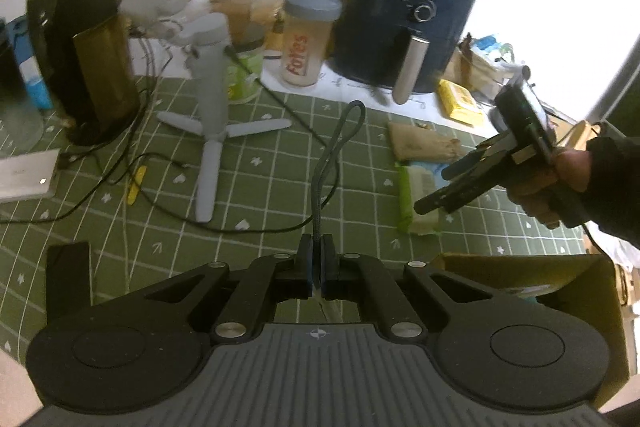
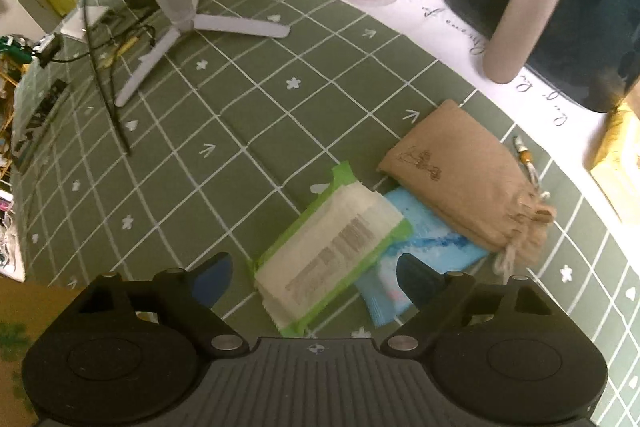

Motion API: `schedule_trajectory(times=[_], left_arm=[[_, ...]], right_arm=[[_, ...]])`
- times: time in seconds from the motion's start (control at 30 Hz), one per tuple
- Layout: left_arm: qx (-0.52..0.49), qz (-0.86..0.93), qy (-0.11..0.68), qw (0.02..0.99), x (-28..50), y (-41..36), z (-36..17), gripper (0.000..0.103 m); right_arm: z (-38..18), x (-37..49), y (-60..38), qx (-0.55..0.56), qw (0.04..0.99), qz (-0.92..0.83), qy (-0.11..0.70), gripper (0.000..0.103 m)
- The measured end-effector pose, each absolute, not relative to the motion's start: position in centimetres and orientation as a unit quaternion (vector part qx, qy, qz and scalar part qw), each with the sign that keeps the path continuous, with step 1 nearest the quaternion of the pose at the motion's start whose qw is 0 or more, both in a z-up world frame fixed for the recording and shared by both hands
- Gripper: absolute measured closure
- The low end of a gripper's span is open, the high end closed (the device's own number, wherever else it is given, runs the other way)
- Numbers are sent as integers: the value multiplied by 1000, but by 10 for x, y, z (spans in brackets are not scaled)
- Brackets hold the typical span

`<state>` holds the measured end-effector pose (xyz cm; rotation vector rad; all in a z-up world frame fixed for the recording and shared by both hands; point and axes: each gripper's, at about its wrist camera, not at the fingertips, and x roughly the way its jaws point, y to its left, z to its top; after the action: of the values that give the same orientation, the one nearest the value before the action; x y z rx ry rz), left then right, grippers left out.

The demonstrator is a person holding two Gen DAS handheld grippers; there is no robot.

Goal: Organize soft objects
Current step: 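Grasp the green-edged white wipes package with the right gripper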

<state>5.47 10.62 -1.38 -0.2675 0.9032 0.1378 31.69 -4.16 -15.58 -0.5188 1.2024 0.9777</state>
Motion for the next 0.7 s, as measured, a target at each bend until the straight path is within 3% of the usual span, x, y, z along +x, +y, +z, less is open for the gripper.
schedule_trajectory(times=[0.13,0.3,0.5,0.7], left_arm=[[-135,78,437,886,47,110,-15,99],[-144,87,442,881,41,114,-18,99],[-150,79,438,883,41,114,-16,99],[-149,71,431,887,42,111,-12,99]], right_arm=[[-172,315,-26,-261,692,414,530,18],[-174,301,-12,-310,696,426,488,32],[-173,281,-9,-361,632,509,460,47],[-178,283,-11,-351,618,508,488,41]])
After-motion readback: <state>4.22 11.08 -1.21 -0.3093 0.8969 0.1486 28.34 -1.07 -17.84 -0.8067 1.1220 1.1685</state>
